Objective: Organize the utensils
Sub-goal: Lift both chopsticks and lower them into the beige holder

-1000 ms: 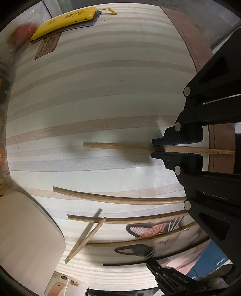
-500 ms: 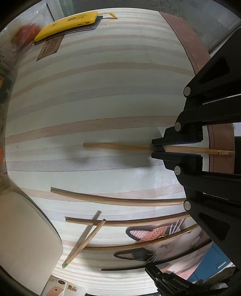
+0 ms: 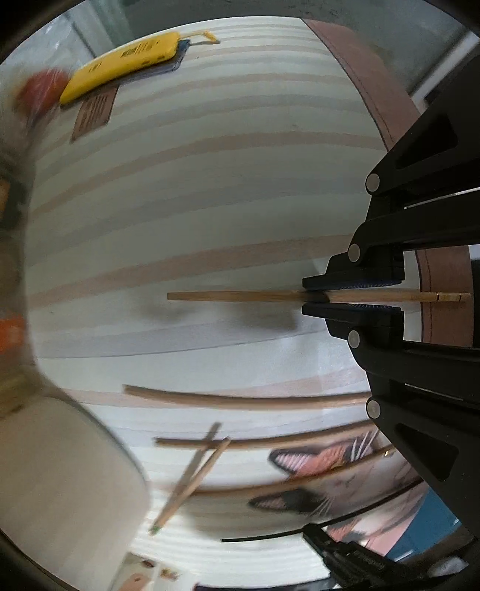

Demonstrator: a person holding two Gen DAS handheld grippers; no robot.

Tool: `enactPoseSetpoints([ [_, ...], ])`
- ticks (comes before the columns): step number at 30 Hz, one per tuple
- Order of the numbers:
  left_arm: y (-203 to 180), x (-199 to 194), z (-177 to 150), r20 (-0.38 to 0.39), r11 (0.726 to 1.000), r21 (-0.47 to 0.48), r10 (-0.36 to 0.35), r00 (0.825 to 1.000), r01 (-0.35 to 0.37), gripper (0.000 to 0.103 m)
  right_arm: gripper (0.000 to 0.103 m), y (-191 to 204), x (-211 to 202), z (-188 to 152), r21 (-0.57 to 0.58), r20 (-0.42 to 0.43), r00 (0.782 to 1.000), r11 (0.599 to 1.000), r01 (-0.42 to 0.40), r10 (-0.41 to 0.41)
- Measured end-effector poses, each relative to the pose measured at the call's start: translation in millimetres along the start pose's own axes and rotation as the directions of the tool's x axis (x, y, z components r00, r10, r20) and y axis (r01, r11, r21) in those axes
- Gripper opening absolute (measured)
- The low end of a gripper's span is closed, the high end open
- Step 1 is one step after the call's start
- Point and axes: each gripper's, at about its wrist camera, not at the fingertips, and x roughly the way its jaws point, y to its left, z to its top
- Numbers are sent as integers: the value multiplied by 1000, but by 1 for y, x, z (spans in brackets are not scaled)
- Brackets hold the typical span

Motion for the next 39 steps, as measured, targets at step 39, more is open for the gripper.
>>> enactPoseSetpoints([
  [39,15,-315,94,627,964,46,-231,744,261,2,7,70,-310,79,-165,669,692,962,-219,272],
])
